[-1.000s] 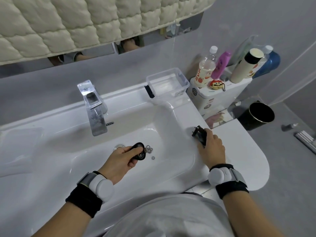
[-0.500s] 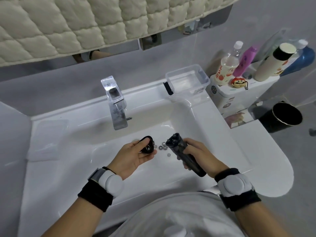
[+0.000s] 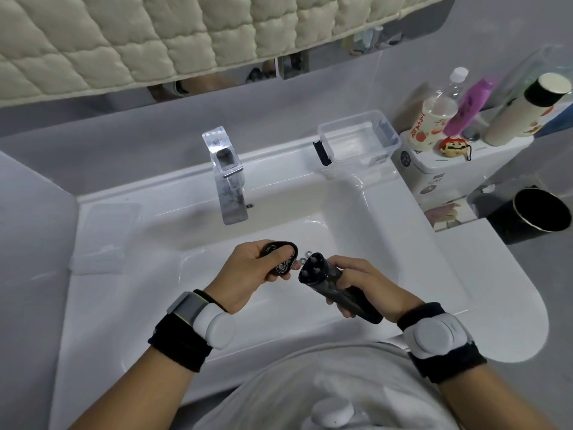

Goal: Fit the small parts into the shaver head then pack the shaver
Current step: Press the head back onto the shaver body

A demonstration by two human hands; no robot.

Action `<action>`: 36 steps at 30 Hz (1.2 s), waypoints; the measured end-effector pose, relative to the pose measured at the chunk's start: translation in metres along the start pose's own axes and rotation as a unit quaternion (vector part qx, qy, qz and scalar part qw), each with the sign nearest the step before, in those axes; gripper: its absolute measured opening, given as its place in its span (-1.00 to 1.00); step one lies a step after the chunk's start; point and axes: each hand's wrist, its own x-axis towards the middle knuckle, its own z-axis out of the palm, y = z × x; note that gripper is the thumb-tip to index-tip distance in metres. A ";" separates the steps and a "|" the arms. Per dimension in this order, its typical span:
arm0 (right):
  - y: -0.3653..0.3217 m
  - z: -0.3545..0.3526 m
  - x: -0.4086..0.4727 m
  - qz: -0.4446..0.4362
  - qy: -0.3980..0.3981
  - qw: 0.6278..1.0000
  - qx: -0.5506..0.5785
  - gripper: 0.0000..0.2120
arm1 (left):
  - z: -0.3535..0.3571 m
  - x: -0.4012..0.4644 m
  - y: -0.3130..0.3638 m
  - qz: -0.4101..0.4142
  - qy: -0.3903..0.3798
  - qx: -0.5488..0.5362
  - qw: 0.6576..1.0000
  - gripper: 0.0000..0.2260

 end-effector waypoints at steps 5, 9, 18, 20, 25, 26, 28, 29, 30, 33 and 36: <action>-0.001 0.001 -0.001 -0.008 -0.018 0.999 0.029 -0.63 | 0.004 -0.004 0.003 0.019 0.004 0.031 0.999 -0.82; -0.003 0.006 0.000 -0.009 -0.035 0.999 0.041 -0.67 | 0.011 -0.004 0.002 0.056 0.027 0.044 0.997 -0.83; -0.007 0.009 -0.001 -0.011 -0.028 0.998 0.052 -0.64 | 0.018 0.000 0.001 0.066 0.037 0.015 0.997 -0.85; -0.008 0.011 -0.002 -0.011 -0.025 0.998 0.049 -0.65 | 0.019 0.001 0.001 0.067 0.044 0.025 0.996 -0.84; -0.010 0.014 -0.005 -0.010 0.003 1.000 0.005 -0.67 | 0.021 0.003 -0.002 0.065 0.056 0.053 0.995 -0.86; -0.010 0.014 -0.005 -0.010 0.008 1.000 -0.004 -0.69 | 0.021 0.004 -0.003 0.064 0.059 0.056 0.995 -0.86; -0.010 0.016 -0.006 -0.011 0.016 1.000 -0.017 -0.74 | 0.021 0.005 -0.005 0.063 0.065 0.061 0.994 -0.87; -0.010 0.016 -0.006 -0.012 0.020 0.999 -0.022 -0.76 | 0.020 0.005 -0.005 0.064 0.068 0.063 0.994 -0.86; -0.010 0.017 -0.006 -0.011 0.022 0.999 -0.027 -0.78 | 0.020 0.005 -0.006 0.066 0.071 0.068 0.993 -0.85; -0.010 0.020 -0.007 -0.006 0.023 0.999 -0.038 -0.81 | 0.018 0.006 -0.008 0.073 0.082 0.086 0.990 -0.79; -0.009 0.022 -0.007 -0.003 0.020 0.999 -0.040 -0.72 | 0.017 0.006 -0.008 0.080 0.090 0.089 0.989 -0.75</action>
